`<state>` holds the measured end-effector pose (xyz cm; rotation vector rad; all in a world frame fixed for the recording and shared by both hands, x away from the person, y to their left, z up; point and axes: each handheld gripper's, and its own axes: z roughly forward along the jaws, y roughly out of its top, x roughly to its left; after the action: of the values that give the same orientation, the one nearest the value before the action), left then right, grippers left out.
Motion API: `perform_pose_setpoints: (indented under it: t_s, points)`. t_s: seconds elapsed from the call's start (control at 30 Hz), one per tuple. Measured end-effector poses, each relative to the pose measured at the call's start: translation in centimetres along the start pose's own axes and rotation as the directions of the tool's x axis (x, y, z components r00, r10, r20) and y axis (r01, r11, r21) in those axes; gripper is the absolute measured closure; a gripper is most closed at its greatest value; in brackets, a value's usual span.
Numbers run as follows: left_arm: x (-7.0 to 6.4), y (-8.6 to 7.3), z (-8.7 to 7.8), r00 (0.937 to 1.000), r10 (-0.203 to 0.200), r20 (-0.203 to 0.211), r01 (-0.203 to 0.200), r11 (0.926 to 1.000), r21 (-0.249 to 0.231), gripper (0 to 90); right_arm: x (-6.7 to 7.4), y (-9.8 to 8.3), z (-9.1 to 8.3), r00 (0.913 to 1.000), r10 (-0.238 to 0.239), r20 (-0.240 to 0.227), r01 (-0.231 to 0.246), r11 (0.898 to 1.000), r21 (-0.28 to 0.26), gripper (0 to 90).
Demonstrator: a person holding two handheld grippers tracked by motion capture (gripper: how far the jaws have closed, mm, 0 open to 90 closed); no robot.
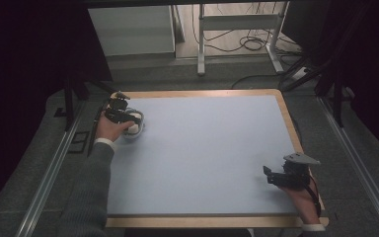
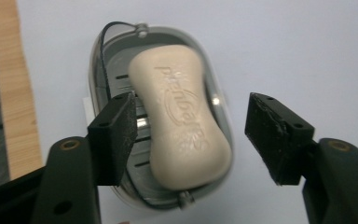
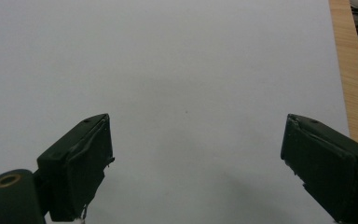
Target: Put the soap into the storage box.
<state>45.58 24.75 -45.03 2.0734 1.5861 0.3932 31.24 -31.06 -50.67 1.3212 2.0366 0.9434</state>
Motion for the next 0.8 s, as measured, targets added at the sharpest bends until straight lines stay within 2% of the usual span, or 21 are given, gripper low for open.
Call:
perform_pose_setpoints:
  t_s: [0.07,0.13,0.17,0.27,0.37,0.57,0.67,0.8]
  points:
    - [-0.7,-0.4,-0.7,0.9996,0.023,0.017,-0.023,0.9995,-0.022,31.1,0.1,0.0,0.0,1.0,-0.005,-0.003,0.005,1.0,-0.002,8.7]
    - [-1.9,-1.2,-1.2,0.9977,0.066,0.016,-0.065,0.9968,-0.045,29.6,0.2,0.0,0.0,1.0,-0.007,-0.005,0.007,1.0,-0.001,8.7]
    - [-2.4,-1.7,-1.3,0.9955,0.089,0.032,-0.088,0.995,-0.047,28.6,0.2,0.0,0.0,1.0,-0.007,-0.005,0.007,1.0,-0.001,8.7]
    - [-3.9,-3.3,-1.5,0.9839,0.16,0.079,-0.155,0.9858,-0.065,24.6,0.2,0.0,-0.1,1.0,-0.005,-0.003,0.005,1.0,-0.002,8.7]
    - [-4.8,-5.0,-1.8,0.972,0.206,0.113,-0.195,0.9758,-0.1,22.8,0.2,0.0,-0.3,1.0,-0.005,-0.003,0.005,1.0,-0.005,8.7]
    - [-6.5,-7.9,-2.2,0.9558,0.246,0.161,-0.223,0.9638,-0.146,21.9,0.2,0.0,-0.5,1.0,-0.001,-0.001,0.001,1.0,-0.008,8.7]
    - [-7.0,-9.2,-2.3,0.9524,0.244,0.182,-0.217,0.9631,-0.16,21.6,0.3,0.0,-0.5,1.0,-0.004,-0.001,0.004,1.0,-0.011,8.7]
    - [-7.4,-10.8,-2.5,0.9521,0.236,0.195,-0.202,0.963,-0.178,21.7,0.4,0.1,-0.6,1.0,-0.005,-0.001,0.005,1.0,-0.014,8.7]
